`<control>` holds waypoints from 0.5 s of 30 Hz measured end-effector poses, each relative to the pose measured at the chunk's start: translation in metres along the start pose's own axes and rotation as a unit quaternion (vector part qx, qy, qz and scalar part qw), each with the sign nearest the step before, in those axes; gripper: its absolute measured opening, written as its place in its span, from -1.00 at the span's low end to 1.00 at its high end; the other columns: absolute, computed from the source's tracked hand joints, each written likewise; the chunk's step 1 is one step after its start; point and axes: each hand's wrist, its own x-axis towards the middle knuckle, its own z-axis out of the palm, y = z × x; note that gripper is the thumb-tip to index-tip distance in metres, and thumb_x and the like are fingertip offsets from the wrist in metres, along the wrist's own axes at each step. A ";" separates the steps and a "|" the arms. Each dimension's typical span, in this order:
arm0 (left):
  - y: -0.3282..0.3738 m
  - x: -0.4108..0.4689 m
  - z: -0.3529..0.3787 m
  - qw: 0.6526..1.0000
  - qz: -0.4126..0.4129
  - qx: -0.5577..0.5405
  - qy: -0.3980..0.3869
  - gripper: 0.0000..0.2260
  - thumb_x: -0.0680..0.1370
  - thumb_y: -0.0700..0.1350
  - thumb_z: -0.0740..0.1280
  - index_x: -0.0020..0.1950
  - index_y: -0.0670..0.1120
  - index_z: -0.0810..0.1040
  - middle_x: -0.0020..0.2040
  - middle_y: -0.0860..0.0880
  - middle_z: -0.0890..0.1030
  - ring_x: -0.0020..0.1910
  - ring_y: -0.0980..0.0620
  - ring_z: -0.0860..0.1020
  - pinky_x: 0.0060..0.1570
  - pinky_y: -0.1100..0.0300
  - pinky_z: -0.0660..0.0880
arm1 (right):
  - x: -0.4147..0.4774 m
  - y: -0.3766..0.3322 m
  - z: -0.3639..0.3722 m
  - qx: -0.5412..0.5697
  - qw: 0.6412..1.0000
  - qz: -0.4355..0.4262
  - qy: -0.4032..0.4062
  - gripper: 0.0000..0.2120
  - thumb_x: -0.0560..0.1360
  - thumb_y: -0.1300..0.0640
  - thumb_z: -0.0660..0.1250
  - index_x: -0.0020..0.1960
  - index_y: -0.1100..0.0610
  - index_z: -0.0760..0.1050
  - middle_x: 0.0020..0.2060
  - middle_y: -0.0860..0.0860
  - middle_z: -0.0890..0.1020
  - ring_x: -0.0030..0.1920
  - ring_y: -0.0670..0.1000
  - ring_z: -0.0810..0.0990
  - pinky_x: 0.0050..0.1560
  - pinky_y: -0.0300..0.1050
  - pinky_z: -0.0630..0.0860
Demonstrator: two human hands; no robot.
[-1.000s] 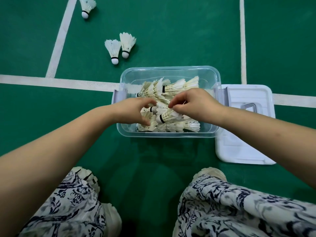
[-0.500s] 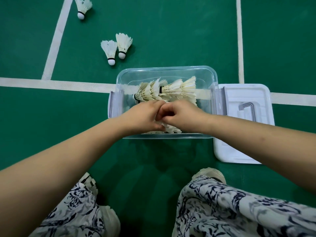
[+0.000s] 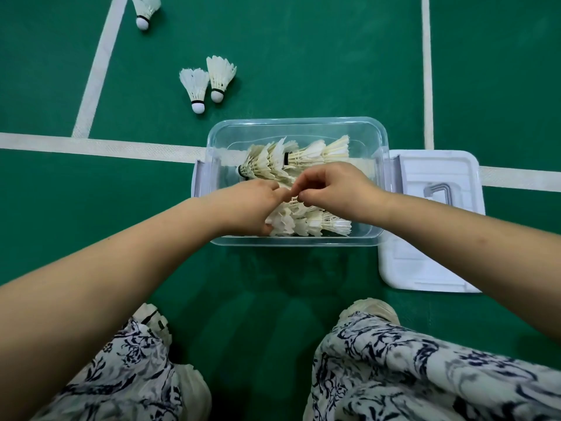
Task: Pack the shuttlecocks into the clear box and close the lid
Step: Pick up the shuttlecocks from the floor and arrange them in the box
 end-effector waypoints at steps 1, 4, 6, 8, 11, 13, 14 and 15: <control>-0.001 0.001 0.001 1.000 0.006 0.001 -0.008 -0.43 0.49 -0.08 0.30 0.45 -0.06 0.16 0.20 -0.13 0.44 0.17 -0.10 0.42 0.12 0.10 0.36 | 0.001 0.000 -0.001 0.002 1.000 0.001 0.005 -0.82 0.42 0.25 0.31 -0.15 -0.01 0.60 -0.33 -0.20 0.58 -0.19 -0.11 0.54 -0.10 -0.23 0.47; -0.003 0.003 0.005 0.999 0.023 0.023 -0.006 -0.43 0.51 -0.13 0.27 0.47 -0.01 0.14 0.30 -0.10 0.38 0.23 -0.11 0.40 0.19 0.08 0.36 | 0.003 0.001 -0.005 -0.003 1.000 0.005 0.020 -0.84 0.43 0.24 0.31 -0.11 0.04 0.62 -0.33 -0.19 0.57 -0.19 -0.12 0.54 -0.16 -0.33 0.43; -0.004 0.002 0.009 0.998 0.029 0.059 0.007 -0.39 0.50 -0.13 0.28 0.49 0.03 0.09 0.34 -0.09 0.31 0.25 -0.11 0.36 0.22 0.02 0.37 | 0.004 0.001 -0.007 -0.005 1.000 0.007 0.028 -0.84 0.43 0.23 0.31 -0.10 0.04 0.62 -0.33 -0.19 0.56 -0.22 -0.14 0.53 -0.21 -0.43 0.40; -0.006 0.001 0.012 0.997 0.024 0.074 0.017 -0.28 0.48 -0.08 0.33 0.51 0.08 -0.04 0.33 -0.09 0.25 0.26 -0.09 0.32 0.23 0.01 0.36 | 0.004 0.001 -0.008 0.003 0.999 0.010 0.031 -0.85 0.43 0.23 0.31 -0.13 0.02 0.61 -0.35 -0.20 0.56 -0.27 -0.19 0.51 -0.29 -0.52 0.35; -0.008 -0.002 0.007 0.998 0.027 0.052 0.031 -0.15 0.43 -0.04 0.40 0.51 0.11 -0.14 0.30 -0.09 0.23 0.25 -0.06 0.29 0.22 0.10 0.34 | 0.006 0.000 -0.010 0.019 0.999 0.007 0.038 -0.83 0.43 0.25 0.31 -0.18 0.00 0.57 -0.35 -0.19 0.55 -0.27 -0.19 0.51 -0.22 -0.43 0.40; -0.012 -0.007 -0.002 0.998 0.029 0.029 0.038 -0.12 0.39 -0.01 0.44 0.51 0.12 -0.10 0.28 -0.06 0.26 0.21 -0.03 0.34 0.15 0.14 0.35 | 0.007 -0.001 -0.013 0.018 0.999 0.004 0.041 -0.84 0.44 0.26 0.30 -0.16 0.02 0.58 -0.34 -0.18 0.56 -0.25 -0.13 0.52 -0.18 -0.31 0.43; -0.014 -0.009 -0.006 0.999 0.025 0.019 0.040 -0.11 0.38 0.01 0.46 0.51 0.13 -0.08 0.26 -0.03 0.29 0.18 -0.02 0.37 0.10 0.14 0.37 | 0.007 -0.001 -0.016 0.012 0.999 0.003 0.042 -0.85 0.44 0.25 0.30 -0.14 0.03 0.58 -0.33 -0.16 0.57 -0.24 -0.11 0.52 -0.16 -0.26 0.44; -0.017 -0.011 -0.010 0.999 0.018 0.011 0.037 -0.11 0.36 0.04 0.47 0.50 0.14 -0.06 0.24 -0.01 0.32 0.17 -0.01 0.38 0.07 0.14 0.37 | 0.008 -0.001 -0.019 0.005 0.999 0.002 0.044 -0.86 0.45 0.25 0.30 -0.13 0.04 0.59 -0.32 -0.15 0.58 -0.24 -0.09 0.53 -0.15 -0.22 0.46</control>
